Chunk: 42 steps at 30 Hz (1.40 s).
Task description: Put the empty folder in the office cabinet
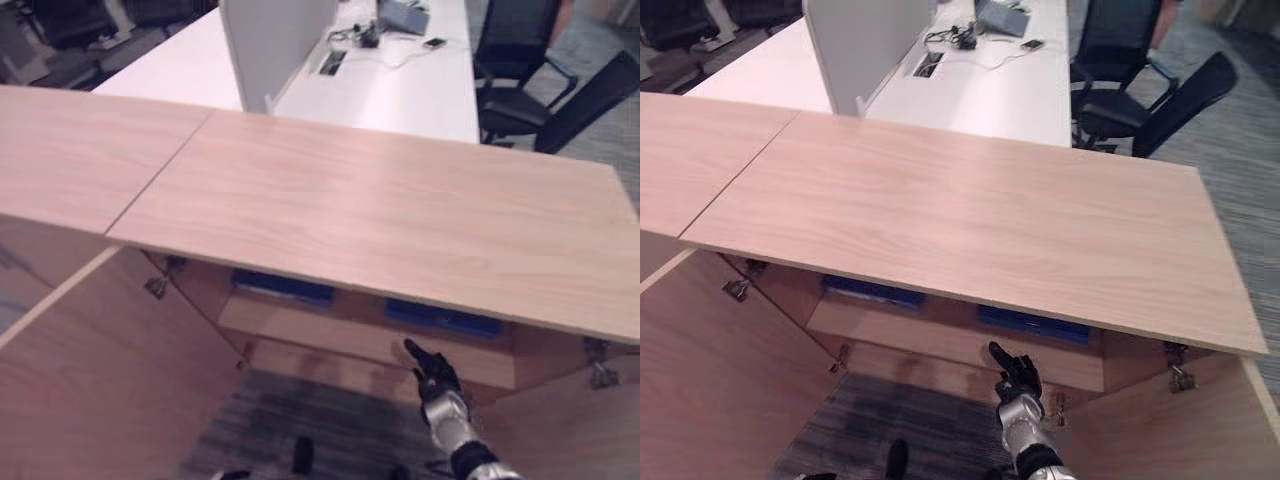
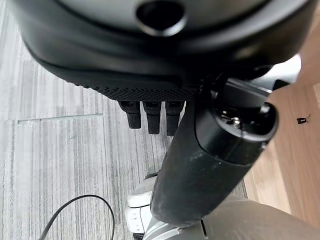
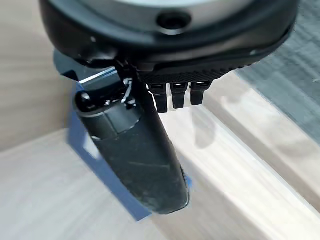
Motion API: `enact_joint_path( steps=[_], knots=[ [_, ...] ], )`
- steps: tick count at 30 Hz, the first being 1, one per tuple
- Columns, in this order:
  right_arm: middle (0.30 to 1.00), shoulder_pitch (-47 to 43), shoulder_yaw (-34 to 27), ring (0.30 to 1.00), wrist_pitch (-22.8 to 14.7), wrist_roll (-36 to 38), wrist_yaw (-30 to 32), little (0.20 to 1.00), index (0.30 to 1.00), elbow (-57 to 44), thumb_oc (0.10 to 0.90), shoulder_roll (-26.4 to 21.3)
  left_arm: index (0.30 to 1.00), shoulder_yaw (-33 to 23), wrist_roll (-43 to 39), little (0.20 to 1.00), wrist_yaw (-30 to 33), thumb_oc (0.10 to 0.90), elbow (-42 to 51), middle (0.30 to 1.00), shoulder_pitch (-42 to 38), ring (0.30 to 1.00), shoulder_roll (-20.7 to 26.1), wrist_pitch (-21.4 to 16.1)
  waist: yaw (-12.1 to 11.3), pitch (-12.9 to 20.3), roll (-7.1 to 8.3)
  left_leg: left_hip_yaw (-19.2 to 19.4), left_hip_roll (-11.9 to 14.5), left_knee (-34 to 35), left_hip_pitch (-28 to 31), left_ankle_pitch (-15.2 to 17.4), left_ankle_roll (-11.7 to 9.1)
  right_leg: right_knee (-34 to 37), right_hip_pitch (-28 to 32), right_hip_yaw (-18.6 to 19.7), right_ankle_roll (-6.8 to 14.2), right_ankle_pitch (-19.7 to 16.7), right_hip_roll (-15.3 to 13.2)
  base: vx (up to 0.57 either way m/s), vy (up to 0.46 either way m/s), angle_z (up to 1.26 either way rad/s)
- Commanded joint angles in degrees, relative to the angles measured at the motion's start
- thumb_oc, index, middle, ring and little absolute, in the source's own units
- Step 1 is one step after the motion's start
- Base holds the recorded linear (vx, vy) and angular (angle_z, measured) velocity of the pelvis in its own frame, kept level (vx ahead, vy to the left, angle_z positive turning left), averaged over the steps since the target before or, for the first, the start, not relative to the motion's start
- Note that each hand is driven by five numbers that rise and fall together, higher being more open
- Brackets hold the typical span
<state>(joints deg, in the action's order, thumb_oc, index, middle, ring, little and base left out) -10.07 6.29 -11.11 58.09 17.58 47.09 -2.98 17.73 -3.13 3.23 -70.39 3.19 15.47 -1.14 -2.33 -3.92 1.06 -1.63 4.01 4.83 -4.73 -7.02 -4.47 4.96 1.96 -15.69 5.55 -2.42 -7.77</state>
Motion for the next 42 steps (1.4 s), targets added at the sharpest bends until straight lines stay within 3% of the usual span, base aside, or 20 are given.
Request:
enact_joint_path(
  steps=[1,8,11,14,17,18,19,20,22,24,25,26,28,29,30,32,33,34,38,42],
  knots=[
    [0.900,-3.46,1.33,0.900,-3.03,-3.86,-3.89,0.900,0.900,-7.95,0.800,-2.25,0.900,0.65,-1.07,0.900,-2.08,0.800,-2.40,0.900,-4.45,0.900,-6.34,-1.73,-0.40,1.08,-1.32,-3.51,5.05,0.17,3.99,7.07,-4.93,-5.71,0.40,0.89,6.06,5.17,-4.74,0.02,0.026,-0.11],
    [0.900,3.43,3.99,0.900,-1.36,-10.93,-7.03,0.900,0.900,-14.11,0.800,-5.02,0.900,-1.93,-3.11,0.900,-1.39,0.800,-1.62,0.900,-4.96,0.900,-6.41,-2.52,1.03,1.60,-1.33,-2.59,5.21,0.17,5.37,7.36,-4.73,-6.19,0.83,1.67,6.05,5.44,-4.71,0.00,0.008,-0.09],
    [0.900,8.58,5.16,0.900,-1.57,-22.90,-11.20,0.900,0.900,-17.44,0.800,-10.16,0.900,-4.69,-4.87,0.900,-0.66,0.800,2.02,0.900,-5.83,0.900,-4.41,-4.94,1.64,1.41,-1.43,-2.71,5.67,0.17,5.79,7.07,-4.99,-6.81,1.21,1.50,6.06,6.21,-4.49,-0.03,-0.024,0.03],
    [0.900,9.35,8.23,0.900,-2.54,-42.60,-13.22,0.900,0.900,-21.51,0.800,-18.58,0.900,-8.20,-11.11,0.900,-0.17,0.800,11.29,0.900,-7.65,0.900,-1.01,-8.63,1.34,1.07,-1.57,-3.14,6.81,0.17,5.85,5.83,-6.10,-5.57,2.48,1.17,5.67,6.84,-3.32,-0.09,-0.117,0.06],
    [0.900,7.46,10.36,0.900,-1.87,-45.26,-16.49,0.900,0.900,-23.46,0.800,-21.38,0.900,-10.66,-14.77,0.900,-3.55,0.800,9.18,0.900,-9.87,0.900,3.62,-8.00,1.84,1.11,-1.94,-2.86,7.52,0.17,6.02,5.17,-6.82,-4.33,3.19,1.50,5.60,6.87,-2.46,-0.02,-0.051,0.05],
    [0.900,9.16,8.56,0.900,-3.98,-46.46,-15.33,0.900,0.900,-25.33,0.800,-22.67,0.900,-12.13,-14.59,0.900,-5.03,0.800,13.23,0.900,-3.96,0.900,5.29,-11.15,0.98,0.49,-2.41,-3.18,7.72,0.17,5.73,4.45,-7.13,-3.73,3.67,1.05,5.45,6.71,-2.33,-0.18,-0.054,-0.12],
    [0.900,9.46,7.19,0.900,-4.92,-48.03,-15.43,0.900,0.900,-23.78,0.800,-24.40,0.900,-12.91,-15.85,0.900,-6.71,0.800,21.65,0.900,3.60,0.900,5.63,-13.22,-1.59,-1.34,-3.28,-5.10,8.01,-0.46,3.25,2.40,-7.98,-2.83,4.19,-0.56,4.95,7.00,-1.69,-0.18,-0.052,-0.16],
    [0.900,9.46,7.21,0.900,-4.93,-48.02,-15.42,0.900,0.900,-23.76,0.800,-24.40,0.900,-12.92,-15.85,0.900,-6.71,0.800,21.69,0.900,3.64,0.900,5.63,-13.21,-1.52,-1.32,-3.29,-5.17,8.02,-0.47,3.22,2.39,-7.99,-2.80,4.22,-0.63,4.95,7.00,-1.67,-0.25,-0.044,-0.07],
    [0.900,8.29,6.78,0.900,-4.85,-49.82,-13.94,0.900,0.900,-22.25,0.800,-24.15,0.900,-12.75,-16.18,0.900,-7.29,0.800,21.46,0.900,2.14,0.900,4.62,-13.96,-3.95,-3.79,-3.83,-8.27,8.06,-0.81,-1.22,-1.38,-10.19,-0.87,4.53,-3.05,4.94,7.01,-1.59,-0.28,-0.039,0.62],
    [0.900,8.20,6.62,0.900,-4.75,-50.46,-13.93,0.900,0.900,-22.65,0.800,-24.82,0.900,-13.02,-16.56,0.900,-7.05,0.800,22.32,0.900,1.96,0.900,4.42,-14.22,-4.62,-4.60,-3.84,-9.14,7.62,-1.20,-2.48,-1.99,-10.34,-0.65,4.51,-3.66,5.03,6.79,-1.86,-0.24,-0.027,0.87],
    [0.900,7.44,7.03,0.900,-4.31,-51.31,-14.38,0.900,0.900,-22.28,0.800,-25.97,0.900,-12.94,-16.94,0.900,-7.55,0.800,22.38,0.900,1.50,0.900,4.00,-13.93,-3.89,-5.50,-3.37,-5.21,8.62,-3.12,-3.09,-1.34,-9.31,-0.99,3.77,-5.02,5.00,6.01,-2.87,-0.21,0.014,0.69],
    [0.900,7.38,7.01,0.900,-4.32,-51.31,-14.37,0.900,0.900,-22.26,0.800,-26.00,0.900,-12.95,-16.93,0.900,-7.55,0.800,22.38,0.900,1.44,0.900,3.98,-13.92,-3.88,-5.41,-3.38,-5.25,8.52,-3.22,-3.41,-1.50,-9.21,-0.95,3.53,-5.03,5.07,5.74,-2.95,-0.31,0.032,0.58],
    [0.900,6.50,7.63,0.900,-3.84,-51.44,-14.35,0.900,0.900,-21.71,0.800,-26.23,0.900,-12.54,-16.39,0.900,-8.27,0.800,22.62,0.900,1.36,0.900,3.48,-13.55,-2.62,-5.29,-2.99,0.61,10.34,-6.04,-2.45,0.38,-7.32,-1.73,1.81,-6.29,4.60,5.13,-3.86,-0.20,0.056,0.55],
    [0.900,6.03,8.21,0.900,-3.28,-51.57,-14.78,0.900,0.900,-21.46,0.800,-26.19,0.900,-12.43,-16.23,0.900,-8.72,0.800,23.49,0.900,1.83,0.900,3.33,-13.31,-1.44,-5.21,-2.61,4.95,11.64,-9.45,0.35,3.44,-6.51,-2.70,0.97,-7.38,3.74,4.82,-4.55,-0.14,0.050,0.51],
    [0.900,5.98,8.21,0.900,-3.28,-51.57,-14.78,0.900,0.900,-21.45,0.800,-26.20,0.900,-12.45,-16.23,0.900,-8.73,0.800,23.52,0.900,1.80,0.900,3.32,-13.30,-1.40,-5.14,-2.58,4.92,11.55,-9.45,0.13,3.26,-6.42,-2.76,0.74,-7.40,3.75,4.66,-4.65,-0.21,0.075,0.58],
    [0.900,6.54,7.90,0.900,-2.62,-51.03,-14.88,0.900,0.900,-21.27,0.800,-25.51,0.900,-12.56,-16.70,0.900,-8.89,0.800,23.39,0.900,1.31,0.900,3.05,-12.73,0.41,-4.42,-2.29,12.48,14.21,-11.72,4.37,4.49,-6.31,-4.07,0.58,-11.45,3.19,3.92,-6.06,-0.16,0.090,0.73],
    [0.900,6.55,7.91,0.900,-2.62,-51.02,-14.88,0.900,0.900,-21.27,0.800,-25.51,0.900,-12.56,-16.70,0.900,-8.89,0.800,23.39,0.900,1.32,0.900,3.05,-12.72,0.41,-4.47,-2.30,12.49,14.23,-11.69,4.47,4.50,-6.33,-4.09,0.65,-11.45,3.20,3.96,-6.04,-0.11,0.115,0.71],
    [0.900,7.33,7.60,0.900,-2.21,-50.99,-15.07,0.900,0.900,-21.46,0.800,-24.96,0.900,-12.82,-16.75,0.900,-8.89,0.800,23.42,0.900,1.22,0.900,2.93,-12.53,1.57,-3.51,-2.25,17.61,15.47,-11.19,6.80,4.99,-6.55,-4.60,0.61,-14.14,3.12,3.19,-6.99,-0.06,0.075,0.87],
    [0.900,9.02,7.25,0.900,-1.35,-51.49,-15.42,0.900,0.900,-20.63,0.800,-23.59,0.900,-12.37,-15.36,0.900,-9.14,0.800,24.14,0.900,1.37,0.900,3.21,-12.20,1.90,-1.79,-2.78,19.43,15.00,-6.90,9.59,6.44,-7.29,-4.67,1.85,-15.96,4.48,1.97,-7.68,0.01,0.156,1.05],
    [0.900,9.53,6.83,0.900,-0.77,-50.70,-15.36,0.900,0.900,-19.96,0.800,-21.24,0.900,-12.10,-13.23,0.900,-9.10,0.800,24.95,0.900,1.81,0.900,4.33,-12.18,0.58,-1.32,-1.47,18.08,12.65,-4.88,9.71,7.37,-6.16,-5.21,2.00,-17.02,5.86,-0.36,-9.74,-0.02,0.196,0.48]
  ],
)
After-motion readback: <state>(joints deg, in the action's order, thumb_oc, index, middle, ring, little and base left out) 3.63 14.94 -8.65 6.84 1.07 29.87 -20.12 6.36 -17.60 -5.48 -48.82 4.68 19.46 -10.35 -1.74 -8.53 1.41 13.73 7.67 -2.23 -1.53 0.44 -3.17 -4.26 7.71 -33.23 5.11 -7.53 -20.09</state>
